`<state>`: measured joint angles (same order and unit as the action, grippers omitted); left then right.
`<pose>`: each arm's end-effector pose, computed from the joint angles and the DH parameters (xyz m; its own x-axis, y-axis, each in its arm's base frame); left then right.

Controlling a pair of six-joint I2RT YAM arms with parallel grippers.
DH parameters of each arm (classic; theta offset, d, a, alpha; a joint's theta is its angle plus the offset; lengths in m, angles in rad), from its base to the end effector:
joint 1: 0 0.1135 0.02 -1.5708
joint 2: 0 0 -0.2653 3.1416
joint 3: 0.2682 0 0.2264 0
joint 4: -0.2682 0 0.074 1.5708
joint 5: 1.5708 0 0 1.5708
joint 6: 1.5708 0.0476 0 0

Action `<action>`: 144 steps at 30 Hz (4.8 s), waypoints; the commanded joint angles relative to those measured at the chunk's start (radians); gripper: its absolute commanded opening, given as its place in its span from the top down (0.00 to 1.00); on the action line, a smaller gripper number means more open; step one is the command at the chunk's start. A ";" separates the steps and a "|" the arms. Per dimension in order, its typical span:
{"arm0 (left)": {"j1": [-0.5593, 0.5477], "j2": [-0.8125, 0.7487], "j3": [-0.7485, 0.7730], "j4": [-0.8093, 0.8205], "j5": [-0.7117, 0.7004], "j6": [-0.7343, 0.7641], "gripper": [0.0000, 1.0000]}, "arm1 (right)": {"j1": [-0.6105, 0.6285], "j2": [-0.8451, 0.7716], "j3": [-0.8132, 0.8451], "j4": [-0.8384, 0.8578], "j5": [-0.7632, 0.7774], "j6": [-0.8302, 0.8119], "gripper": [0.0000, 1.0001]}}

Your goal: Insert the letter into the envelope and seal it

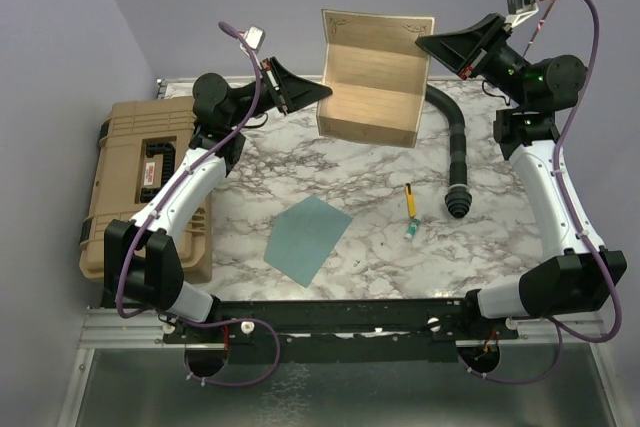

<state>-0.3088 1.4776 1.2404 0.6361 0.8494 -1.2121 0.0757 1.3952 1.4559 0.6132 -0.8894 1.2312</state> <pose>0.2928 -0.1309 0.4256 -0.6753 -0.4337 -0.5966 0.6484 0.0365 -0.7605 0.2656 0.0572 0.5127 -0.4082 0.5647 -0.7173 -0.8042 0.1494 0.5753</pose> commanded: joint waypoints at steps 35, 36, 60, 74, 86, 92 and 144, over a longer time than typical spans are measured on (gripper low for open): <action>0.027 0.060 0.085 0.123 -0.009 -0.066 1.00 | 0.004 -0.113 0.031 -0.299 -0.438 -0.852 0.92; 0.027 0.063 0.085 0.123 -0.010 -0.061 1.00 | 0.004 -0.115 0.043 -0.361 -0.433 -0.897 0.75; 0.024 0.070 0.109 0.115 0.020 0.277 1.00 | 0.008 0.027 0.101 -0.506 -0.178 -0.717 0.16; -0.013 0.023 0.051 0.114 0.176 0.271 1.00 | 0.144 0.175 0.108 -0.647 -0.510 -0.892 0.20; -0.014 0.009 0.053 0.112 0.179 0.264 1.00 | 0.185 0.184 0.076 -0.774 -0.467 -0.987 0.22; -0.015 0.004 0.045 0.113 0.163 0.250 1.00 | 0.203 0.191 0.064 -0.757 -0.482 -0.976 0.34; -0.055 -0.067 0.032 -0.273 -0.401 0.108 0.23 | 0.263 0.139 -0.074 -0.153 -0.017 -0.310 0.99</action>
<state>-0.3378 1.3918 1.2873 0.2913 0.4675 -1.0512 0.3386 1.5219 1.3937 0.3061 -0.8253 0.7975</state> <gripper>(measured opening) 0.799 0.006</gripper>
